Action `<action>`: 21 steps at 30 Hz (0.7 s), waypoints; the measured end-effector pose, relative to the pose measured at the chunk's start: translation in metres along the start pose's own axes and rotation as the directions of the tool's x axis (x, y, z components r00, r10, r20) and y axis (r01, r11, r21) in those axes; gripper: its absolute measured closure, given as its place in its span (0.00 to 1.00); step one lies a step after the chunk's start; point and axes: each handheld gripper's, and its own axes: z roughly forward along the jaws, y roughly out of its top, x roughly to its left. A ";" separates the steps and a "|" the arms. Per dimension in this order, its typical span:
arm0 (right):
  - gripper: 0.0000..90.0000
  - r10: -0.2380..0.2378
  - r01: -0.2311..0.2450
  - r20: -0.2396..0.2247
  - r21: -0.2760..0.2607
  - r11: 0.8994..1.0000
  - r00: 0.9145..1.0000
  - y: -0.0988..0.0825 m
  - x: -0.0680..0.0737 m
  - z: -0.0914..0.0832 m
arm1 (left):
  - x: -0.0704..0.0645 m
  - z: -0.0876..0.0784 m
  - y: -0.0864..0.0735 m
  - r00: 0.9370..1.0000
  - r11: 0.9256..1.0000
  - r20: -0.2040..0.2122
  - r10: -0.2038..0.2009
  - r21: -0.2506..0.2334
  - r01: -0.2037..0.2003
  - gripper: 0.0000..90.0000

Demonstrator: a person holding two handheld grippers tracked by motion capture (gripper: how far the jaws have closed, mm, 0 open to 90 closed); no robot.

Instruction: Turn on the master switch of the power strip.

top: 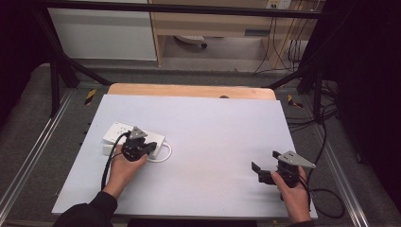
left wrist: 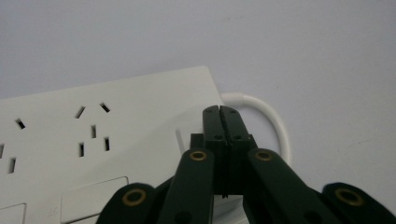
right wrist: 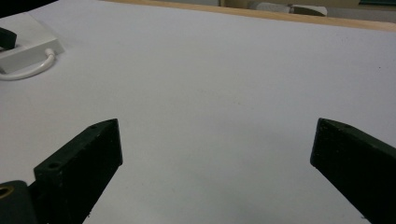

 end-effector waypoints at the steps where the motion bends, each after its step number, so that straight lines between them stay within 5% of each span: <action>1: 0.03 0.000 0.000 0.000 0.000 1.000 1.000 0.000 0.000 0.000 | 0.000 0.000 0.000 1.000 1.000 0.002 -0.003 -0.002 0.003 1.00; 21: 0.03 -0.006 0.006 -0.004 0.010 1.000 1.000 0.000 0.001 0.001 | -0.002 0.001 -0.002 1.000 1.000 -0.010 -0.006 -0.005 0.006 1.00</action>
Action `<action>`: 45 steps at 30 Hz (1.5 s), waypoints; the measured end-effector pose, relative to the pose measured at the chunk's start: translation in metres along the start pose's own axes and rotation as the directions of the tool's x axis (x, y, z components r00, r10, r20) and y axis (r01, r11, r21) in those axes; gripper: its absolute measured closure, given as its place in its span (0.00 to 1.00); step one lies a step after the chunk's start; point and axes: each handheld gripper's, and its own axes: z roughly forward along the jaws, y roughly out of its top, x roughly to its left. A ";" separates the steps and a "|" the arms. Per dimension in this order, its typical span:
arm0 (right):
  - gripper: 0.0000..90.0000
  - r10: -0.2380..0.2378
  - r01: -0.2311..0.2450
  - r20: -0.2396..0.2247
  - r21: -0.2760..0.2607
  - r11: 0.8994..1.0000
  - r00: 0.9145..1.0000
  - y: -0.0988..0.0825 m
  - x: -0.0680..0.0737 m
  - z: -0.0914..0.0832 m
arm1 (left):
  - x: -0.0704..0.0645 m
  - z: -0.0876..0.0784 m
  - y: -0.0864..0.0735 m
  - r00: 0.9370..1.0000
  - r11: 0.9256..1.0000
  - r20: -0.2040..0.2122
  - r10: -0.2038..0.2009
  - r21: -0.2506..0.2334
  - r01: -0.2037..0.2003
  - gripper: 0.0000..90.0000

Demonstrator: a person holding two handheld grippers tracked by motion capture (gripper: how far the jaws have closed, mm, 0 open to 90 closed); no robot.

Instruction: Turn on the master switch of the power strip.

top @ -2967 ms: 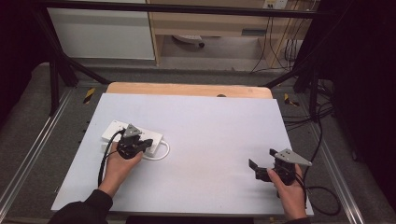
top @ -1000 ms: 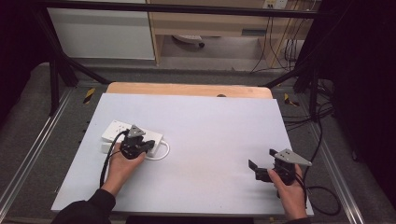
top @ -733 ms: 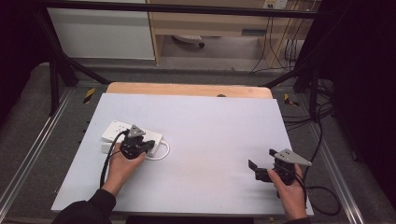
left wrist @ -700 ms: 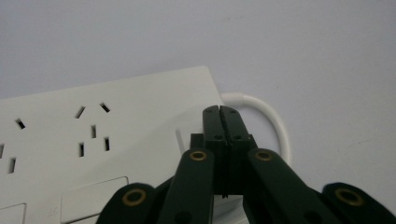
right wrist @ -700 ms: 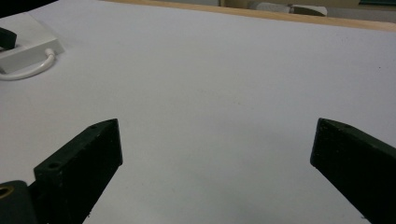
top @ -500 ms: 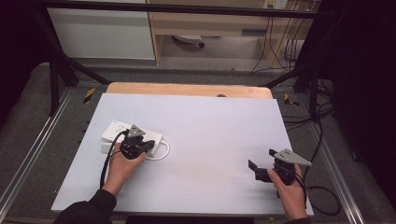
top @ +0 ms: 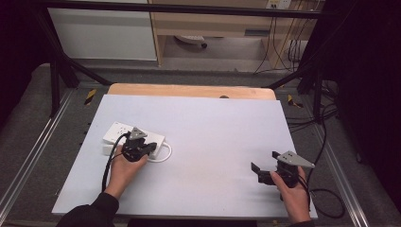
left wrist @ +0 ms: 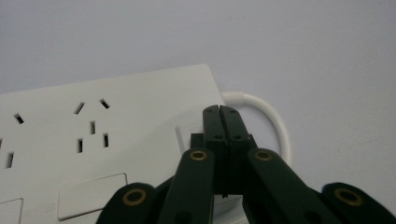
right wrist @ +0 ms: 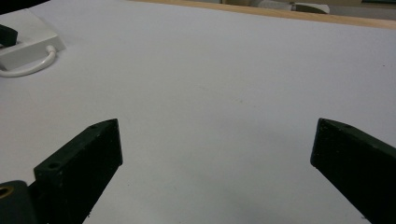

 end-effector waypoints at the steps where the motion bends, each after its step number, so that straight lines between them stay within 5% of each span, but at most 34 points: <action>1: 0.03 0.000 0.000 0.000 0.000 1.000 1.000 0.000 0.000 0.000 | 0.000 0.000 0.000 1.000 1.000 -0.002 0.003 0.000 -0.003 1.00; 45: 0.03 0.005 -0.005 -0.002 -0.003 1.000 1.000 0.000 -0.001 -0.001 | 0.002 0.001 0.003 1.000 1.000 0.018 -0.022 -0.006 0.022 1.00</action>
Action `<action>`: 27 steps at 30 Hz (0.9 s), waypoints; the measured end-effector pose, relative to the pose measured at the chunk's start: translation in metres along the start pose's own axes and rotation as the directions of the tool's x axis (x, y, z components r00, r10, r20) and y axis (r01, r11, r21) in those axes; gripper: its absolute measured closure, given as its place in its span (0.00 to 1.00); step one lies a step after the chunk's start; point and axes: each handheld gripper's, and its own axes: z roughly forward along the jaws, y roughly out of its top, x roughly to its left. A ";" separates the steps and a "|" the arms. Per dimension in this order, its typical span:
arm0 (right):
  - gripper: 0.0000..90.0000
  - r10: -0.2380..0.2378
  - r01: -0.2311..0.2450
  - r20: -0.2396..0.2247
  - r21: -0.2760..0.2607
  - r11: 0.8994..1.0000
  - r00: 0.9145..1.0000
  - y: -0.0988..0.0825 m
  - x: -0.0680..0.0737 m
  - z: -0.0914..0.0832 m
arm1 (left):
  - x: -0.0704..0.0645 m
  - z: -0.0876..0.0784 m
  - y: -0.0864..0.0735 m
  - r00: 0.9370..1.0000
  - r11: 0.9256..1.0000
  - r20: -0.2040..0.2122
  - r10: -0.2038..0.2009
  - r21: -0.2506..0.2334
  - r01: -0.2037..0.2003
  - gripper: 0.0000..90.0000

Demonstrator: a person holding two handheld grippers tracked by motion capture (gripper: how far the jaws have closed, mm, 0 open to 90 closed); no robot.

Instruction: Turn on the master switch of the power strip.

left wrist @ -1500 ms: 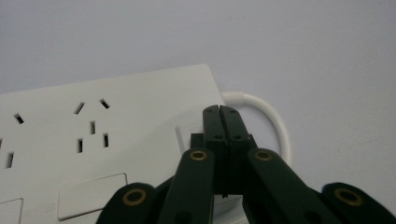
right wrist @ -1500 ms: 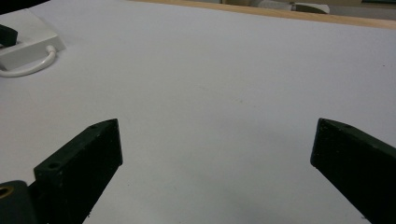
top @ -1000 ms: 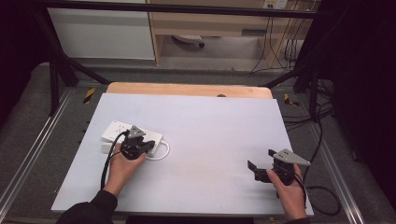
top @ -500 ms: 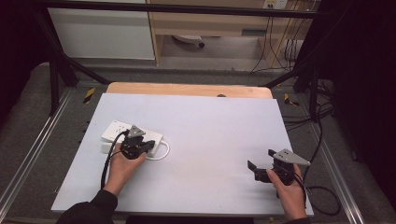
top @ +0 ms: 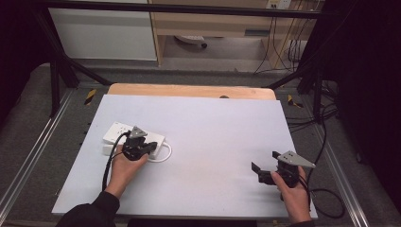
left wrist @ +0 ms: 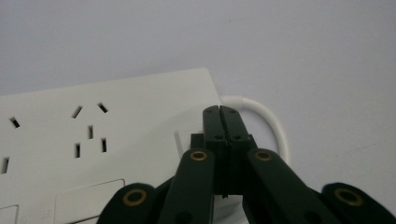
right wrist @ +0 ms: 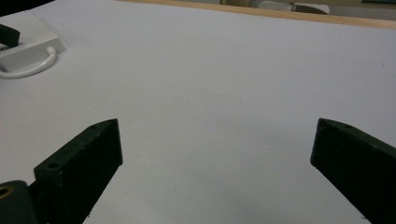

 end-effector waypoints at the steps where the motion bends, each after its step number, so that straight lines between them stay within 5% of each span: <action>1: 0.03 0.000 0.000 0.000 -0.001 1.000 1.000 0.000 0.000 0.000 | 0.000 0.000 0.000 1.000 1.000 -0.002 0.003 0.003 -0.003 1.00; 27: 0.03 0.000 0.000 0.005 -0.009 1.000 1.000 0.001 -0.001 -0.001 | 0.000 -0.001 0.001 1.000 1.000 -0.004 0.010 -0.014 -0.010 1.00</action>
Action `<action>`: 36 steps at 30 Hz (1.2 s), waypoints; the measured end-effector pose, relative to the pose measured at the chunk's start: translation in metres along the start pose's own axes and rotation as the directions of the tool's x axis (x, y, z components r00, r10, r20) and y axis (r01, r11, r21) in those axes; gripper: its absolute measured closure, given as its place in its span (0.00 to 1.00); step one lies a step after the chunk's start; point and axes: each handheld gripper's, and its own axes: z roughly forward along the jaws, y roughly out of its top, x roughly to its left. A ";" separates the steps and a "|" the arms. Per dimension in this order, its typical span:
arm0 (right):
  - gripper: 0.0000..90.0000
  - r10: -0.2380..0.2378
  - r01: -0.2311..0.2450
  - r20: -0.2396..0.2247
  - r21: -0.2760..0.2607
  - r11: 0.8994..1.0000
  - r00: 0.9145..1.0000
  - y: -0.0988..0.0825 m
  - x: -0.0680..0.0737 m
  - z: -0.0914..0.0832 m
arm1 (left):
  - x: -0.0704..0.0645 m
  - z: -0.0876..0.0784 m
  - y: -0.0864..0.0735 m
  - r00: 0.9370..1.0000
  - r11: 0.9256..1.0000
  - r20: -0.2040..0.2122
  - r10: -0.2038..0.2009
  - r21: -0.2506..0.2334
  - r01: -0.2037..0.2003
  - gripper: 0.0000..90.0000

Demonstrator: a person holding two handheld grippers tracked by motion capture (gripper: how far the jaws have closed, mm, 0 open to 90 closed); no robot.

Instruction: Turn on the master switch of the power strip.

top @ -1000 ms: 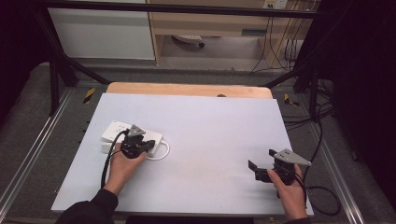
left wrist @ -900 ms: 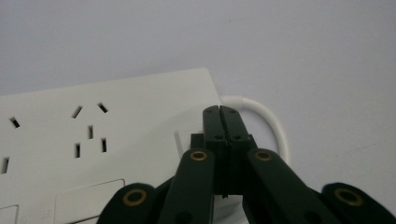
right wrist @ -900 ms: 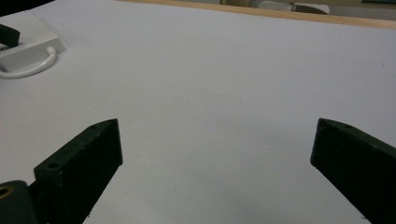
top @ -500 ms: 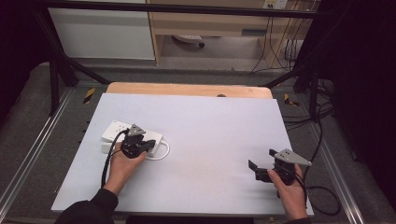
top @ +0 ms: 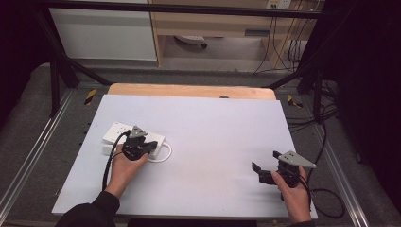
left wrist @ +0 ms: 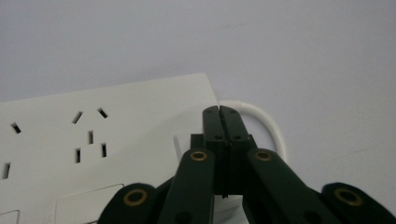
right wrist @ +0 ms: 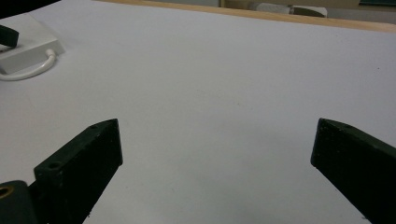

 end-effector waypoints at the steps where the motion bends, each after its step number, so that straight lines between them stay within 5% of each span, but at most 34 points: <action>1: 0.03 -0.001 0.001 0.001 -0.001 1.000 1.000 0.000 0.000 0.000 | 0.000 -0.001 0.000 1.000 1.000 -0.001 -0.003 -0.007 0.003 1.00; 6: 0.03 0.000 0.000 0.001 -0.001 1.000 1.000 0.000 0.000 0.000 | 0.001 -0.004 0.002 1.000 0.998 -0.008 -0.012 -0.058 0.012 1.00; 19: 0.03 0.000 0.000 0.001 -0.001 1.000 1.000 0.000 0.000 0.000 | 0.003 -0.014 0.008 0.998 0.983 -0.039 -0.047 -0.179 0.040 0.42; 26: 0.03 0.000 0.000 0.000 0.004 1.000 1.000 0.000 0.000 0.001 | 0.003 -0.021 0.008 0.997 0.977 -0.031 -0.077 -0.204 0.069 0.11; 36: 0.03 -0.002 0.002 0.002 0.007 1.000 1.000 0.000 0.001 0.002 | 0.002 -0.040 0.007 0.997 0.973 -0.034 -0.075 -0.221 0.066 0.08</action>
